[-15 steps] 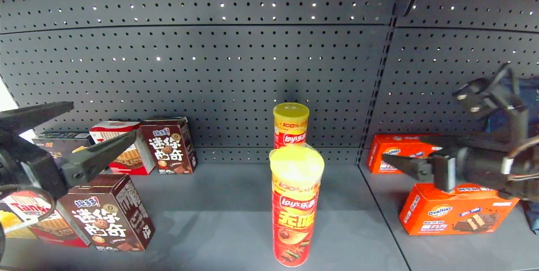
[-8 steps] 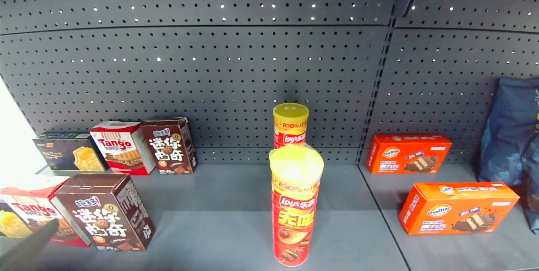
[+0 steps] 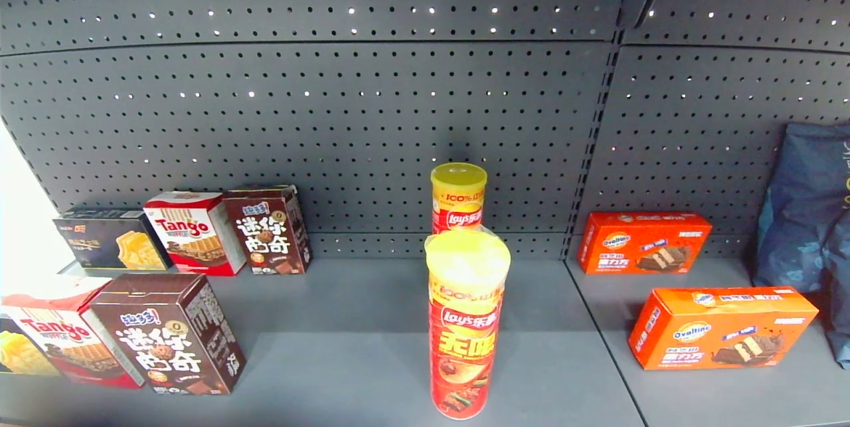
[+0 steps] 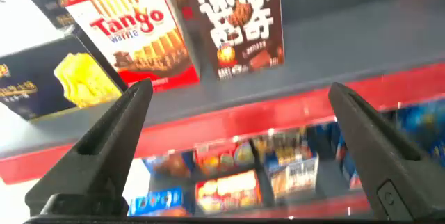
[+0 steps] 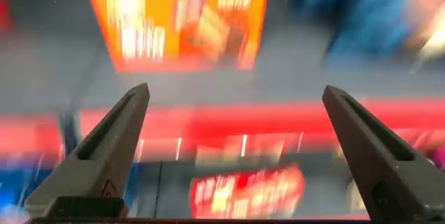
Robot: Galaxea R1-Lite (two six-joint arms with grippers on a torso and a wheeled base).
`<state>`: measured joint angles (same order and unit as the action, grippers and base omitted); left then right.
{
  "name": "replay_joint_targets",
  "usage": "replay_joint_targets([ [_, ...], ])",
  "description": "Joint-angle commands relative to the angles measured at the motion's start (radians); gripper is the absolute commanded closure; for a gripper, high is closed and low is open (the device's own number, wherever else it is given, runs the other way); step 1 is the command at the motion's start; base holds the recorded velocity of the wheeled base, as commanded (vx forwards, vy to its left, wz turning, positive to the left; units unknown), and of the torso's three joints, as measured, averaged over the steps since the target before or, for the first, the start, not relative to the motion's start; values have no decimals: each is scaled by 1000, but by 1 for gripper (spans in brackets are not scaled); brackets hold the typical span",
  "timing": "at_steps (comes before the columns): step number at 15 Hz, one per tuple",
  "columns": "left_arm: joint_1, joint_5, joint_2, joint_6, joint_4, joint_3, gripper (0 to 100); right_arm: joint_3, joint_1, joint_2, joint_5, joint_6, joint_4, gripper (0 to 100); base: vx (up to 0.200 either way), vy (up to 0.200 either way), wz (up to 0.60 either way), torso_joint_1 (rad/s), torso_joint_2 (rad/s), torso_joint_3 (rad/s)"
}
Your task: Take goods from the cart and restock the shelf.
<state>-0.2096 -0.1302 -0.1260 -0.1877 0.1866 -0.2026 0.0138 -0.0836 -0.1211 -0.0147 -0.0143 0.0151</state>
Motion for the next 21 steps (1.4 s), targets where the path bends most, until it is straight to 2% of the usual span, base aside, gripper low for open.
replay_joint_targets([
  [1, 2, 17, 46, -3, -22, 66, 0, -14, -5, 40, -11, 5, -18, 0, 0, 0, 0, 0, 0, 0],
  [2, 2, 34, 46, -1, -84, 132, 0, -14, -5, 40, -11, 4, -18, 0, 0, 0, 0, 0, 0, 0],
  [4, 1, 37, 46, 5, -130, 146, 0, -14, -5, 38, -11, 4, -18, 0, 0, 0, 0, 0, 0, 0],
  [6, -1, 41, 46, 8, -131, 146, 0, -14, -5, 38, -11, 5, -18, 0, 0, 0, 0, 0, 0, 0],
  [7, -2, 70, 45, 8, -131, 146, 0, -14, -5, 40, -11, 4, -18, 0, 0, 0, 0, 0, 0, 0],
  [8, -4, 156, 46, 8, -131, 147, 0, -14, -5, 40, -11, 4, -18, 0, 0, 0, 0, 0, 0, 0],
  [9, -4, 213, 45, 10, -130, 155, 0, -14, -5, 40, -11, 4, -18, 0, 0, 0, 0, 0, 0, 0],
  [10, -5, 242, 45, 5, -131, 157, 0, -14, -5, 38, -11, 4, -18, 0, 0, 0, 0, 0, 0, 0],
  [11, -4, 250, 45, 34, -139, 158, 0, -14, -5, 40, -11, 4, -18, 0, 0, 0, 0, 0, 0, 0],
  [12, -2, 251, 46, 86, -147, 176, 0, -14, -5, 38, -11, 4, -18, 0, 0, 0, 0, 0, 0, 0],
  [13, -4, 254, 46, 111, -187, 203, 0, -14, -5, 38, -11, 4, -18, 0, 0, 0, 0, 0, 0, 0],
  [15, -4, 254, 46, 102, -185, 203, 0, -14, -5, 40, -11, 5, -18, 0, 0, 0, 0, 0, 0, 0],
  [16, 29, 251, 42, 109, -185, 203, 0, -14, -5, 40, -11, 5, -18, 0, 0, 0, 0, 0, 0, 0],
  [17, 119, 251, 31, 122, -185, 201, 0, -14, -5, 40, -11, 4, -18, 0, 0, 0, 0, 0, 0, 0],
  [19, 237, 251, 19, 143, -185, 201, 0, -14, -5, 38, -11, 4, -18, 0, 0, 0, 0, 0, 0, 0],
  [20, 210, 250, 126, 143, -187, 203, 0, -14, -5, 38, -11, 4, -18, 0, 0, 0, 0, 0, 0, 0],
  [21, 207, 244, 126, 149, -185, 203, 0, -14, -5, 40, -11, 5, -18, 0, 0, 0, 0, 0, 0, 0],
])
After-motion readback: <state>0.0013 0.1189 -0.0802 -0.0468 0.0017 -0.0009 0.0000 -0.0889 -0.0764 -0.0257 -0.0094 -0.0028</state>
